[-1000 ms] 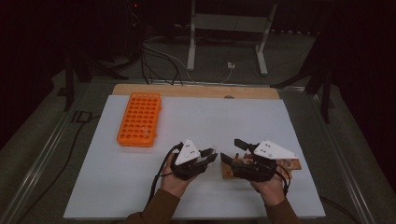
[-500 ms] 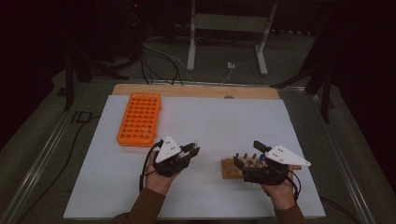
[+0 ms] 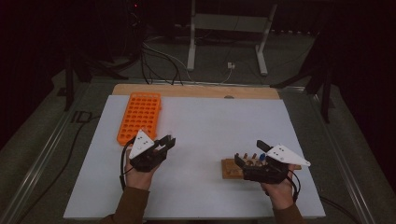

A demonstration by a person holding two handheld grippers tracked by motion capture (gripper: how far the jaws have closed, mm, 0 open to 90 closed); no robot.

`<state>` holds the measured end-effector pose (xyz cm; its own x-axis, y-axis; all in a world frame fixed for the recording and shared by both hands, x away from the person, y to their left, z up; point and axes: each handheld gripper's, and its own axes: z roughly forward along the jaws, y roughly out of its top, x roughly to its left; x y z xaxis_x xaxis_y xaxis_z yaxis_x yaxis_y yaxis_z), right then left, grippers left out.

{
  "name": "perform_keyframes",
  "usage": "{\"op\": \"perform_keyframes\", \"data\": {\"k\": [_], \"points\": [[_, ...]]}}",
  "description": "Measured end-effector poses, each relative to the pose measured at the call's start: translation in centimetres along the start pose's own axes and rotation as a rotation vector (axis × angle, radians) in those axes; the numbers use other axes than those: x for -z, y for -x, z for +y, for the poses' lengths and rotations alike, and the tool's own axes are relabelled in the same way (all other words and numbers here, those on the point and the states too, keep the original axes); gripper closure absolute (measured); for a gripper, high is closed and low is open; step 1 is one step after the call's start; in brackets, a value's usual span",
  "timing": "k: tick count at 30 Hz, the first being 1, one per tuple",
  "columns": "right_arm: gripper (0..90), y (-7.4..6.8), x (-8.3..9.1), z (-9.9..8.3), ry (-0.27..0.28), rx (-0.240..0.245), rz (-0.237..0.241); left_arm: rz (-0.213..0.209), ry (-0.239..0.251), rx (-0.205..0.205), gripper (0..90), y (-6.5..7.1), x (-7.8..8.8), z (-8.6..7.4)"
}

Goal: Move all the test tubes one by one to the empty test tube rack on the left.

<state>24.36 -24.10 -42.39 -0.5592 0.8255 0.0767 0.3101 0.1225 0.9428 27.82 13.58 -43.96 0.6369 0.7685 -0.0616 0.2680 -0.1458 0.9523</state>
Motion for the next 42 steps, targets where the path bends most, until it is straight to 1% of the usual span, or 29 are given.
{"op": "perform_keyframes", "data": {"k": [6,7,9,13,17,22,25,27,28,31,33,35,37,42], "points": [[2.4,0.1,0.5,0.1,0.016,-0.005,-0.003,0.074,0.014,0.005,76.6,-1.5,1.1,0.1],[2.5,0.2,0.5,0.1,0.019,-0.010,-0.004,0.084,0.014,0.003,76.6,-1.8,1.3,0.1],[2.4,0.2,0.5,0.1,0.020,-0.013,-0.003,0.117,0.015,-0.006,76.5,-2.3,1.7,0.1],[2.4,0.1,0.5,0.1,0.023,-0.007,0.001,0.169,0.031,0.016,76.5,-3.6,2.7,0.0],[2.4,0.0,0.4,0.1,0.021,-0.007,0.004,0.222,0.035,0.021,76.5,-4.6,3.2,-0.3],[2.4,-0.2,0.4,0.1,0.021,0.002,0.006,0.286,0.030,0.027,76.5,-5.9,3.1,-1.0],[2.4,-0.2,0.4,0.1,0.019,0.003,0.007,0.356,0.031,0.009,76.5,-6.5,2.7,-1.3],[2.4,-0.2,0.5,0.1,0.022,0.006,0.005,0.385,0.032,0.006,76.5,-6.9,2.3,-1.6],[2.4,-0.2,0.6,0.2,0.022,0.004,0.003,0.405,0.023,0.004,76.5,-7.1,1.9,-1.9],[2.4,-0.1,0.8,0.2,0.029,0.000,-0.001,0.419,0.008,0.018,76.5,-7.6,1.2,-2.6],[2.4,0.0,0.9,0.3,0.034,-0.002,-0.007,0.428,-0.006,0.013,76.5,-7.8,0.8,-2.9],[2.4,0.0,1.0,0.4,0.037,-0.004,-0.007,0.428,-0.009,0.022,76.5,-8.0,0.6,-3.1],[2.4,0.0,1.1,0.4,0.039,-0.004,-0.007,0.423,-0.006,0.029,76.5,-8.1,0.4,-3.2],[2.4,0.1,1.0,0.3,0.034,0.000,-0.006,0.407,-0.006,0.066,76.4,-8.4,-0.1,-3.7]]}}
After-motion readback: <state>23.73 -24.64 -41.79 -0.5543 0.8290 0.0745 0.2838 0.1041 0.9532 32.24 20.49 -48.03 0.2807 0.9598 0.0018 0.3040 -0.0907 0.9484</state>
